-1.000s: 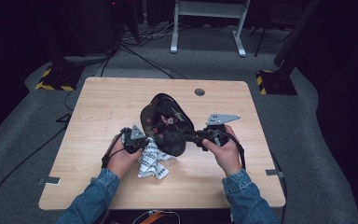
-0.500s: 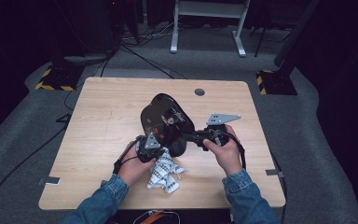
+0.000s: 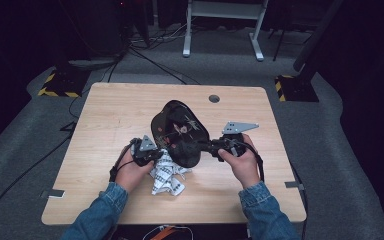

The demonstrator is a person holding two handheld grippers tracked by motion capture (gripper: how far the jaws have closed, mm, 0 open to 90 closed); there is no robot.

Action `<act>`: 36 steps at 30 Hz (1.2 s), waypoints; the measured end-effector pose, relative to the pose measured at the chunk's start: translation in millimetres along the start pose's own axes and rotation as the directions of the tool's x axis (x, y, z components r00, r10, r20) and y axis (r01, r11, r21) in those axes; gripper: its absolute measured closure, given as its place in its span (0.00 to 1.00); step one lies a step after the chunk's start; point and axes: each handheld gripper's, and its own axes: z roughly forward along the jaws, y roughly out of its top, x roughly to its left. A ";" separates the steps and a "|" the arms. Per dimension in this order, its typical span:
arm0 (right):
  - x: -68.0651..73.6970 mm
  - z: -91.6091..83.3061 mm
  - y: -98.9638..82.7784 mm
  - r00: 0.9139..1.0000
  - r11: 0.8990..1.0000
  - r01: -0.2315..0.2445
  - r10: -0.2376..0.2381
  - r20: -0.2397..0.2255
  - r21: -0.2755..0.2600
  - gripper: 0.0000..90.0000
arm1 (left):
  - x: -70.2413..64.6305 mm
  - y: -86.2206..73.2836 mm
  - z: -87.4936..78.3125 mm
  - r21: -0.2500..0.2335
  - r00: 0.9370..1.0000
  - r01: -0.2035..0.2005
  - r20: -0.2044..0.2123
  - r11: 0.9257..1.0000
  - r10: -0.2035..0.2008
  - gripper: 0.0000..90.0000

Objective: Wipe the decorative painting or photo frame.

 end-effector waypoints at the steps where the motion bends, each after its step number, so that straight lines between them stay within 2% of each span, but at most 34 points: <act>1: 0.0 0.0 0.0 1.000 1.000 0.000 0.000 0.000 0.000 0.87 | 0.0 0.0 0.0 0.000 1.000 0.000 0.000 1.000 0.000 0.92; 2: -0.2 -0.4 0.2 1.000 1.000 0.002 -0.002 0.003 0.000 0.87 | 1.5 2.2 -6.8 -0.018 1.000 0.001 0.007 1.000 -0.001 0.92; 5: -1.5 -1.6 -0.1 1.000 1.000 0.002 -0.002 0.009 -0.005 0.88 | 4.5 6.6 -21.4 -0.050 1.000 -0.018 -0.003 0.999 0.018 0.92; 10: -1.2 -4.4 0.2 1.000 1.000 0.005 -0.005 0.015 -0.005 0.88 | 9.7 12.1 -44.7 -0.110 0.999 -0.028 -0.022 0.994 0.026 0.92; 11: -1.2 -4.6 0.1 1.000 1.000 0.006 -0.006 0.014 -0.005 0.88 | 9.7 12.1 -44.7 -0.110 0.999 -0.028 -0.022 0.994 0.026 0.92; 12: -1.3 -4.7 -0.1 1.000 1.000 0.005 -0.005 0.014 -0.005 0.88 | 11.9 16.1 -55.1 -0.132 0.999 -0.042 -0.037 0.990 0.038 0.92; 16: -1.2 -4.7 -0.1 1.000 1.000 0.006 -0.006 0.012 -0.006 0.88 | 13.7 27.5 -73.0 -0.183 0.996 -0.057 -0.071 0.982 0.045 0.92; 17: -1.1 -4.7 -0.1 1.000 1.000 0.007 -0.007 0.013 -0.006 0.88 | 13.7 27.5 -73.0 -0.183 0.996 -0.057 -0.071 0.982 0.045 0.92; 18: -1.1 -4.7 -0.1 1.000 1.000 0.007 -0.007 0.013 -0.005 0.88 | 14.7 34.3 -79.6 -0.205 0.995 -0.061 -0.084 0.977 0.044 0.92; 23: -0.8 -4.5 0.0 1.000 1.000 0.007 -0.007 0.013 -0.004 0.88 | 16.0 54.2 -89.9 -0.232 0.989 -0.099 -0.132 0.968 0.069 0.92; 28: -0.5 -4.3 -0.1 1.000 1.000 0.008 -0.008 0.011 -0.005 0.88 | 15.2 71.9 -96.5 -0.262 0.984 -0.118 -0.160 0.958 0.078 0.92; 36: 0.1 -4.0 -0.3 1.000 1.000 0.009 -0.009 0.010 -0.007 0.88 | 13.8 89.9 -100.3 -0.292 0.981 -0.137 -0.171 0.947 0.089 0.92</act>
